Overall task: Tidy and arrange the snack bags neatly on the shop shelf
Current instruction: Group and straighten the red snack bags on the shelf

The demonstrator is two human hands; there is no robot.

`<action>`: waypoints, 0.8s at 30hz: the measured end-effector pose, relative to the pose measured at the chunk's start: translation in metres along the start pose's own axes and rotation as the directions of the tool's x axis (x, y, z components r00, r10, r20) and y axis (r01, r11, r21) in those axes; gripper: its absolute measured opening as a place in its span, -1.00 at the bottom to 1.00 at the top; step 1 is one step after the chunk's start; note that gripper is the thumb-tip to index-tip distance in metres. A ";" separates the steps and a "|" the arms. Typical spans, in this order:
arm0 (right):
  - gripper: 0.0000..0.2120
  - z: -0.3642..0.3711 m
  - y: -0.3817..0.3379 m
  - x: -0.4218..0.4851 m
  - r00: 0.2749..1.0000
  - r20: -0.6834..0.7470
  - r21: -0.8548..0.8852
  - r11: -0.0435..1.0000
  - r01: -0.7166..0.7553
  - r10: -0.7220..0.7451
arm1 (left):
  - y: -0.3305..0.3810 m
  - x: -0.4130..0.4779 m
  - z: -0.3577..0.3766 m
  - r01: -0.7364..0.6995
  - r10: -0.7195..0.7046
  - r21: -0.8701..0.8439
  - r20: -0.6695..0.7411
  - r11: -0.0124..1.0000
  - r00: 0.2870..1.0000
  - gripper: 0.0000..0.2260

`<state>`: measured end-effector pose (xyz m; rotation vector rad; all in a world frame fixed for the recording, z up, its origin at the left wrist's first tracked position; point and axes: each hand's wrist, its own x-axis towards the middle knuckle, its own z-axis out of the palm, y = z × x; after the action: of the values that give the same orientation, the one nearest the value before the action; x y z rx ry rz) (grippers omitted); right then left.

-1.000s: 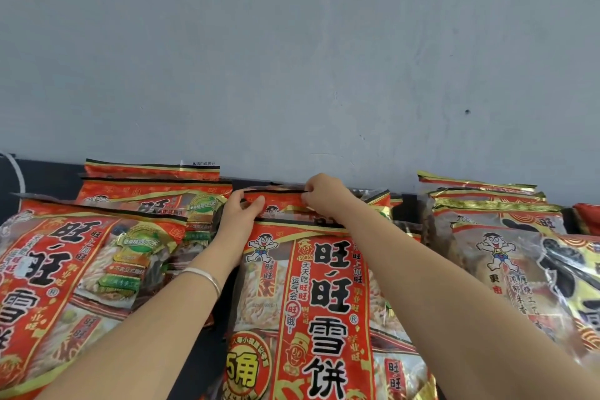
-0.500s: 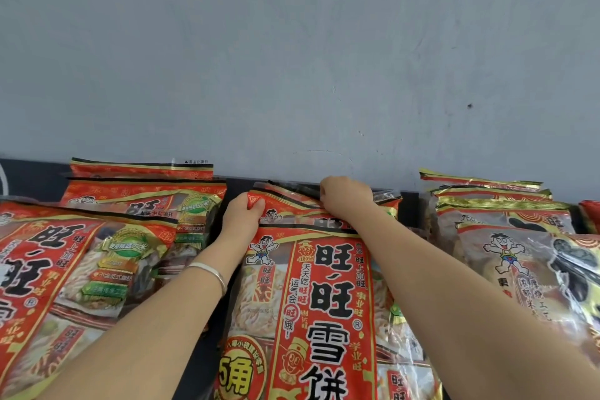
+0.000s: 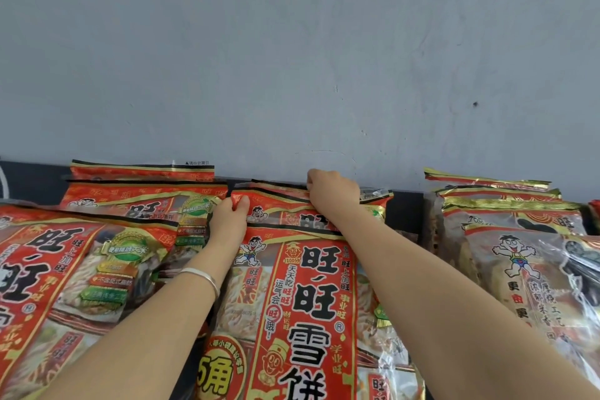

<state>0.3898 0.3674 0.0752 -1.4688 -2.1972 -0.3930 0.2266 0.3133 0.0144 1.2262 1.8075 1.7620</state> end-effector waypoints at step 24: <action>-0.89 -0.017 -0.021 -0.101 0.997 -0.067 0.002 0.999 0.042 -0.041 | -0.034 -0.082 -0.019 0.491 -0.173 -0.335 0.658 0.804 0.733 -0.31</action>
<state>0.4064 0.2719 0.0373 -1.3902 -2.1774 -0.4463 0.2480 0.2441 -0.0400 0.9872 1.0319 1.2856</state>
